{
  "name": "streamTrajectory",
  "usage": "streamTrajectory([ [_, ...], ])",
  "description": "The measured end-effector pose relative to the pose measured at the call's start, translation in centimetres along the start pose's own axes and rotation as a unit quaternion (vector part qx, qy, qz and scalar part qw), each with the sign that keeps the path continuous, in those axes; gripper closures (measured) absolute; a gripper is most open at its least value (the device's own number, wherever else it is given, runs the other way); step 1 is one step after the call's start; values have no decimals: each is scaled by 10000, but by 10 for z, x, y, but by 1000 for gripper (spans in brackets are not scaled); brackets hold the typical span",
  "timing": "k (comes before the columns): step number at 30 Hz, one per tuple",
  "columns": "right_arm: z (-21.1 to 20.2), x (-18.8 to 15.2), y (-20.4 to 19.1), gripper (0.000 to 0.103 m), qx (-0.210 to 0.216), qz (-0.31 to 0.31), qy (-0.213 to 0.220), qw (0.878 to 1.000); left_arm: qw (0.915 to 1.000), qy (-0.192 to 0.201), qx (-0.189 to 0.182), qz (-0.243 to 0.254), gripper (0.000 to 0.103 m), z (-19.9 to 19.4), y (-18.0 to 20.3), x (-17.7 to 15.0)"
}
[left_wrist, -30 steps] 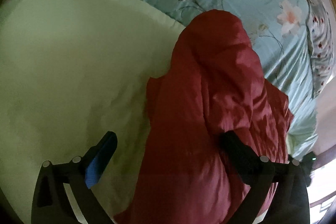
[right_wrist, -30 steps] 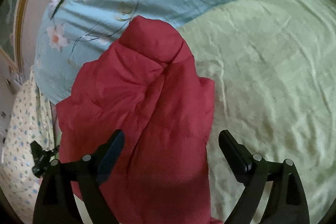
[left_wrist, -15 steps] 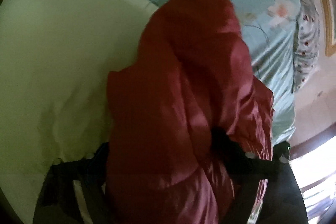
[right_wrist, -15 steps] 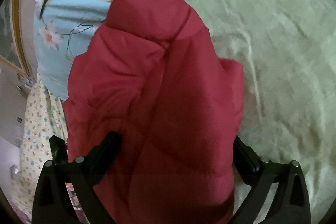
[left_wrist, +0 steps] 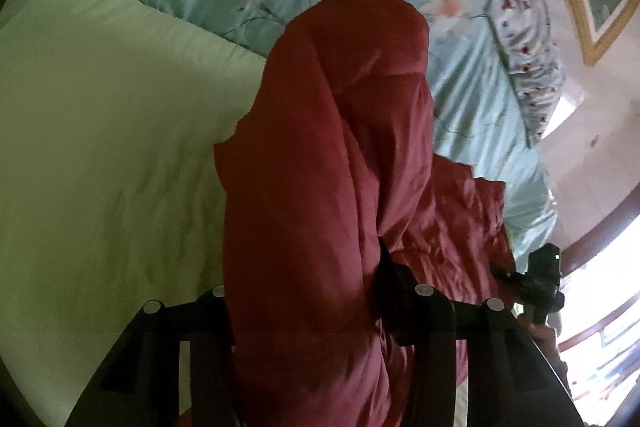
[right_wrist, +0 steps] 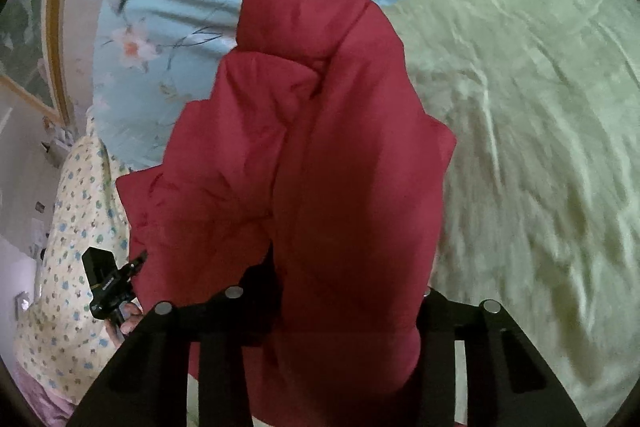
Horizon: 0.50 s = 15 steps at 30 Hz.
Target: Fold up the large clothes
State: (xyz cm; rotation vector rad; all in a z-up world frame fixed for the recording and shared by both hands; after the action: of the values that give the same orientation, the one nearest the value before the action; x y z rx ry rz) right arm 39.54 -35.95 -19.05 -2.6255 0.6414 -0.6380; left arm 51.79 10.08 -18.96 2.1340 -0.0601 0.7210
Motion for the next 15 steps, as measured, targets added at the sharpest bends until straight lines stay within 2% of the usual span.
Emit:
streamTrajectory([
  [9, -50, -67, -9, 64, 138, -104, -105, 9998, 9997, -84, -219, -106, 60, -47, 18, -60],
  [15, -75, -115, -5, 64, 284, -3, -180, 9994, 9982, -230, -422, -356, 60, -85, 12, -102],
])
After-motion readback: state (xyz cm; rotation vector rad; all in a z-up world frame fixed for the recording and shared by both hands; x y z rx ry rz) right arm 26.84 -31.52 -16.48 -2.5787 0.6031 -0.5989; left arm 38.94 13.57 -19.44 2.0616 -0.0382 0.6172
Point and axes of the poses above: each gripper's, at about its wrist camera, not at the fingertips, and z roughly the way its jaws point, y to its right, x to its top, the point moved 7 cm from there along z, roughly the way its jaws point, and after that the axes turned 13 degrees about -x, right-handed, at the moved point
